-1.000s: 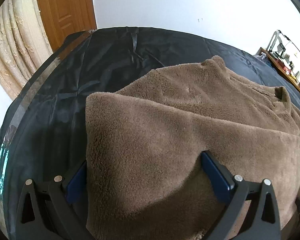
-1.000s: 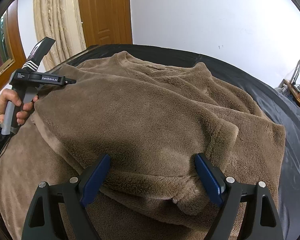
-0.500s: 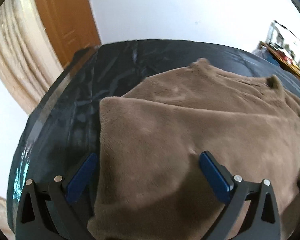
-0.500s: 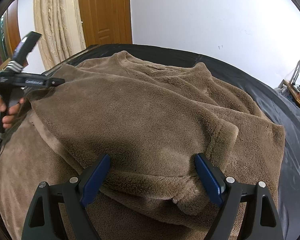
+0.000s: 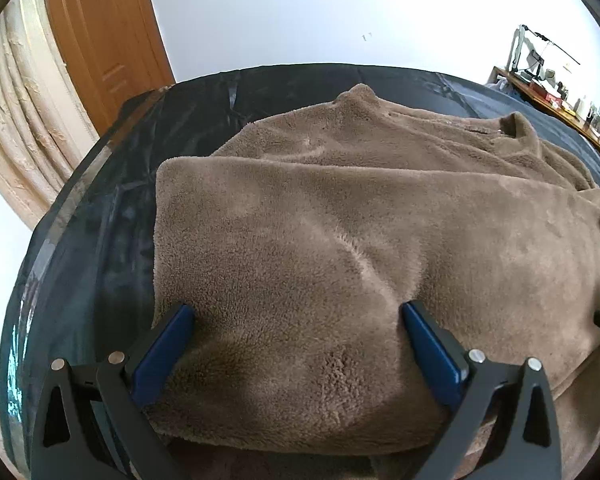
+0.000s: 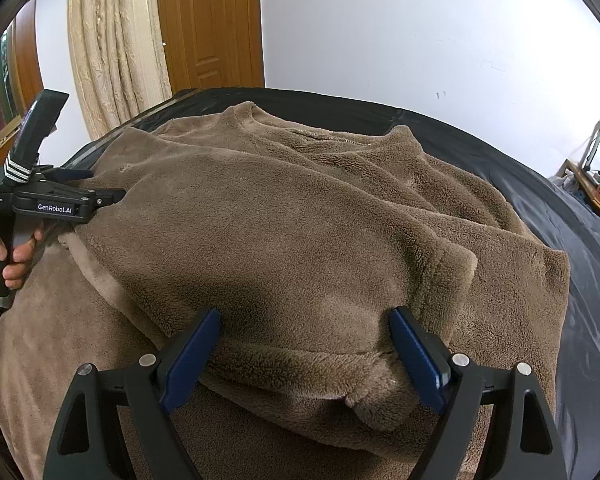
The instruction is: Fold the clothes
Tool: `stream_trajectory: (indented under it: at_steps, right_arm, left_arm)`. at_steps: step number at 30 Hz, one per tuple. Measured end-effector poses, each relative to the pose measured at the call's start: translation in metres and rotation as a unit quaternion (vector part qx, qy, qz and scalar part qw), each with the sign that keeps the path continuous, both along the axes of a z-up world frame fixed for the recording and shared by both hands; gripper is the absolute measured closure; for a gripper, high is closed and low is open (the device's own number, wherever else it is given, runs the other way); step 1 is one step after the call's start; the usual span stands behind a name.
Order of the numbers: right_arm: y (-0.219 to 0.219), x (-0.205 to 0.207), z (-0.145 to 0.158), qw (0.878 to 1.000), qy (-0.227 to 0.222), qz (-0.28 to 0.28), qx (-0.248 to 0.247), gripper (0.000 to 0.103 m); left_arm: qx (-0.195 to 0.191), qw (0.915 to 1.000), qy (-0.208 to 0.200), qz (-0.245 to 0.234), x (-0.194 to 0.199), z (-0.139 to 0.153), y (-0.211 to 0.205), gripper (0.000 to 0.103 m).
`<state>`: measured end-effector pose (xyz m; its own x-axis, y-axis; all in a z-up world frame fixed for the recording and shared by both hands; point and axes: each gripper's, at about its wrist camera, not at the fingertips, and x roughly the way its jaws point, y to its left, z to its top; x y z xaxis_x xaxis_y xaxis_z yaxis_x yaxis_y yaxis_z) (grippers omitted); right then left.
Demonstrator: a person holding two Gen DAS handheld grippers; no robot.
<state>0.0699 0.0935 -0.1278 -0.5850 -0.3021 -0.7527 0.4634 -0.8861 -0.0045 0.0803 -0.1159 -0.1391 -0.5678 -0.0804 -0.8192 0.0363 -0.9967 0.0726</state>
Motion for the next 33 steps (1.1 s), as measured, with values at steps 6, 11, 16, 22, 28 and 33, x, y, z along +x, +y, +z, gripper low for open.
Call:
stream_trajectory:
  at_steps: [6,11,16,22,28,33]
  right_arm:
    - [0.0,0.0,0.0,1.0,0.0,0.0,0.0,0.015]
    - [0.0,0.0,0.0,1.0,0.0,0.0,0.0,0.015]
    - [0.0,0.0,0.0,1.0,0.001,-0.001,0.001,0.015]
    - [-0.001,0.001,0.001,1.0,0.001,-0.001,0.001,0.015]
    - [0.0,0.001,0.0,1.0,0.0,-0.001,-0.002,0.015]
    - [0.001,0.002,0.001,1.0,-0.001,-0.001,-0.005,0.015]
  left_arm:
    - [0.008,0.9999,0.0,0.007,0.001,0.0,-0.002,0.0]
    - [-0.006,0.9998,0.007,0.017,0.009,0.014,0.005,0.0]
    - [-0.033,0.9987,0.035,-0.017,0.026,0.03,0.027,0.0]
    - [-0.021,0.9991,0.014,-0.033,0.023,0.003,0.036,0.0]
    - [0.005,0.9994,0.008,-0.033,0.021,0.002,0.028,0.0]
    - [0.012,0.9994,0.006,-0.033,0.022,0.002,0.027,0.0]
